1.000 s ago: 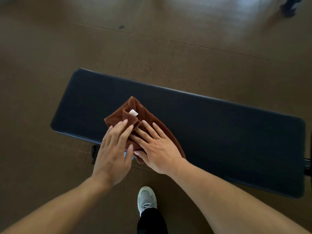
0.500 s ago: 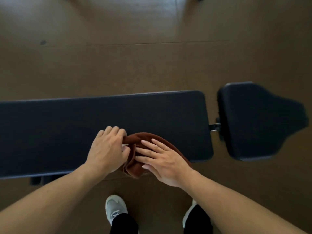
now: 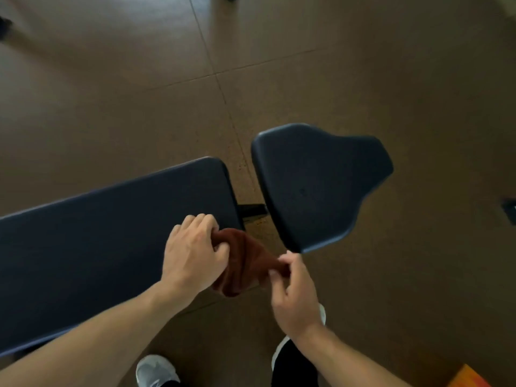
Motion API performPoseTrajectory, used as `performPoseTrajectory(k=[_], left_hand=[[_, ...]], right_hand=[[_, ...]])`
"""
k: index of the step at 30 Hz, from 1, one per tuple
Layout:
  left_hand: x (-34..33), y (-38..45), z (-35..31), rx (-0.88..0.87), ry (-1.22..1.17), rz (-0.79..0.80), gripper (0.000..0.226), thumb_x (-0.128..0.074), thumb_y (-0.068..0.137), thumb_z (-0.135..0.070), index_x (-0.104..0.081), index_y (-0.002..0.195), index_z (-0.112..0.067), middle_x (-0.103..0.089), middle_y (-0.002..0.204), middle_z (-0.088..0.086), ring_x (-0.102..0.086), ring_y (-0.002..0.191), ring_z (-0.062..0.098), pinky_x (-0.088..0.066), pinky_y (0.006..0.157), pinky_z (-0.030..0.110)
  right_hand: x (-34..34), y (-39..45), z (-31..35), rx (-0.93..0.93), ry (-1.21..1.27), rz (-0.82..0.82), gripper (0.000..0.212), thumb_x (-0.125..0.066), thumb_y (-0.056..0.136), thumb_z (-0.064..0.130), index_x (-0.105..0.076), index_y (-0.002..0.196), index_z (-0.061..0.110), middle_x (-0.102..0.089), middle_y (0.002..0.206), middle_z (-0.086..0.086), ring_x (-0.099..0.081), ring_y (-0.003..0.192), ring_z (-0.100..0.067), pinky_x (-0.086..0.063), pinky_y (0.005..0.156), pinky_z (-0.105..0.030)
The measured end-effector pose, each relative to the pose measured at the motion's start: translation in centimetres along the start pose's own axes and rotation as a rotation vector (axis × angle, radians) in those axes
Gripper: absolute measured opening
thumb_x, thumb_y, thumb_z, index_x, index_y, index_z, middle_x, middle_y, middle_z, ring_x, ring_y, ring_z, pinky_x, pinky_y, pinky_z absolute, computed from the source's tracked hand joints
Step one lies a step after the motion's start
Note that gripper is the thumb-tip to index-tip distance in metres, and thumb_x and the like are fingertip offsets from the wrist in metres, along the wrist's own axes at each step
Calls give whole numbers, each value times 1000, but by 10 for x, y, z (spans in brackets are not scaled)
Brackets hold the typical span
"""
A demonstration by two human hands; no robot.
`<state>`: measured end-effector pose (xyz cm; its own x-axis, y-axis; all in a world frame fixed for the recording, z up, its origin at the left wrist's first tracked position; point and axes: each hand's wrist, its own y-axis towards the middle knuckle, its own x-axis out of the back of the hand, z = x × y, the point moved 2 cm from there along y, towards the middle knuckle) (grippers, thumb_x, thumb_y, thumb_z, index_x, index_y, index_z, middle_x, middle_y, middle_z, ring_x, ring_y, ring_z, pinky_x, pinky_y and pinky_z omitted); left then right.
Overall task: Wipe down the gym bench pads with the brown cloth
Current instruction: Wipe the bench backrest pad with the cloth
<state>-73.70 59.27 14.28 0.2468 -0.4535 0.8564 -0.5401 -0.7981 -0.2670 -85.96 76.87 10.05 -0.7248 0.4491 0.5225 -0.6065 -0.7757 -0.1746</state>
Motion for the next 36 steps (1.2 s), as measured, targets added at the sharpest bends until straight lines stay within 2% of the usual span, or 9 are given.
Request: performPoseTrajectory(k=[3, 8, 10, 12, 16, 19, 25, 33, 36], left_hand=[[-10, 17, -48, 14, -140, 40, 26, -65, 88, -24, -43, 75, -30, -54, 70, -9, -51, 66, 9, -36, 60, 28], [-27, 44, -106, 58, -189, 19, 24, -61, 88, -19, -42, 80, -32, -57, 62, -8, -54, 58, 10, -37, 58, 27], [-33, 55, -117, 126, -161, -54, 20, -61, 87, -18, -52, 98, -32, -65, 83, -10, -59, 80, 11, -45, 83, 34], [-43, 58, -121, 117, -48, -148, 49, -60, 85, -12, -52, 132, -24, -60, 127, -3, -50, 127, 17, -30, 118, 41], [-82, 41, -139, -97, -12, 8, 54, -43, 104, -29, -34, 158, -27, -16, 171, -2, 1, 158, 12, 0, 129, 42], [-121, 41, -139, -67, 82, 153, 64, -17, 110, -54, 11, 162, -30, 31, 166, -8, 33, 151, 11, 12, 127, 44], [-132, 69, -134, -71, 265, 48, 69, -22, 110, -53, -9, 164, -13, -1, 173, 9, 7, 159, 28, -6, 122, 51], [-106, 124, -136, -52, 232, 112, 71, -17, 107, -55, -8, 163, -12, 6, 172, 9, 15, 158, 26, 1, 124, 51], [-92, 147, -141, -51, 210, 200, 72, -9, 106, -56, 22, 158, -18, 40, 161, 1, 43, 146, 19, 18, 123, 48]], right_hand=[[63, 19, -9, -132, 10, -151, 27, -57, 91, 27, -49, 101, 51, -62, 90, 16, -61, 83, -3, -47, 72, -19], [147, 95, -15, 156, -458, -153, 13, -55, 86, 27, -61, 98, 28, -57, 90, 10, -53, 86, -12, -33, 82, -28], [158, 130, -16, 246, -662, -101, 29, -63, 90, 27, -67, 119, 23, -59, 114, 1, -55, 112, -21, -37, 100, -36], [154, 151, -18, 236, -727, -66, 48, -65, 94, 28, -58, 141, 23, -47, 145, -7, -39, 142, -27, -26, 122, -49], [116, 138, -40, -15, -589, 52, 54, -45, 106, 42, -38, 156, 23, -25, 167, -6, -14, 158, -29, -22, 125, -58], [91, 138, -58, -8, -689, 111, 64, -23, 109, 50, -11, 165, 22, -1, 174, -5, 9, 160, -24, -6, 129, -51], [88, 187, -50, 229, -884, 222, 62, -16, 111, 46, -5, 165, 19, 4, 174, -8, 9, 160, -24, -3, 128, -49], [87, 252, -30, 331, -898, 365, 60, -15, 110, 42, -4, 165, 22, 7, 174, -2, 14, 159, -17, 2, 127, -44], [88, 277, -20, 334, -883, 404, 60, -11, 109, 44, 5, 163, 26, 13, 173, 3, 20, 157, -13, 6, 128, -40]])
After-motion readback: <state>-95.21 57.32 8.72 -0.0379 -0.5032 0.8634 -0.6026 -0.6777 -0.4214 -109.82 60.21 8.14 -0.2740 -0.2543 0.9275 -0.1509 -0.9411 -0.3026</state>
